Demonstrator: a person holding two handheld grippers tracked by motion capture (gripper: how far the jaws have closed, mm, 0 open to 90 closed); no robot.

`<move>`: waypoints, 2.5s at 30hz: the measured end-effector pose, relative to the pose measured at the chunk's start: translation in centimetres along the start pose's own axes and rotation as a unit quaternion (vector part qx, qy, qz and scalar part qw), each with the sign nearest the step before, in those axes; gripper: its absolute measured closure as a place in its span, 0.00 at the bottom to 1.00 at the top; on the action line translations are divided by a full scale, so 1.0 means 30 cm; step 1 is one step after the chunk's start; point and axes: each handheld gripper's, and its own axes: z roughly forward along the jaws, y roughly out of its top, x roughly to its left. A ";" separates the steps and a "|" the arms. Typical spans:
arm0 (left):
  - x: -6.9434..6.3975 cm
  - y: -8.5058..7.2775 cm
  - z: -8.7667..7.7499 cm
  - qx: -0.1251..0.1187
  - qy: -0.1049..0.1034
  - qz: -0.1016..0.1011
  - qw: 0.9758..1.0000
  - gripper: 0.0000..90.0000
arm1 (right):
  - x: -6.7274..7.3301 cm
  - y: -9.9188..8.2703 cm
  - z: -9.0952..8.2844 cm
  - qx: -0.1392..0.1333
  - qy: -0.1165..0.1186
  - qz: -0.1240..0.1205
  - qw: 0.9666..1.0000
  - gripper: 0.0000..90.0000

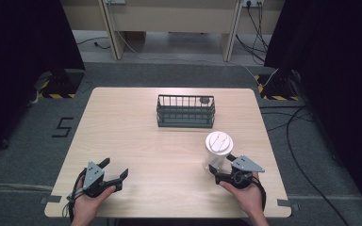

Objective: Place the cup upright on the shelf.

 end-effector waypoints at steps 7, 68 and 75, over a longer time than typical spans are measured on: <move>0.002 -0.002 0.001 0.000 -0.001 -0.002 1.000 0.18 | -0.004 0.007 0.032 -0.003 0.003 0.001 1.000 0.18; 0.002 -0.003 0.001 0.003 -0.002 -0.003 1.000 0.19 | -0.017 0.097 0.058 -0.053 0.000 0.001 0.999 0.21; 0.002 -0.003 0.001 0.002 -0.002 -0.004 1.000 0.19 | -0.029 0.132 0.061 -0.069 -0.005 0.005 0.998 0.21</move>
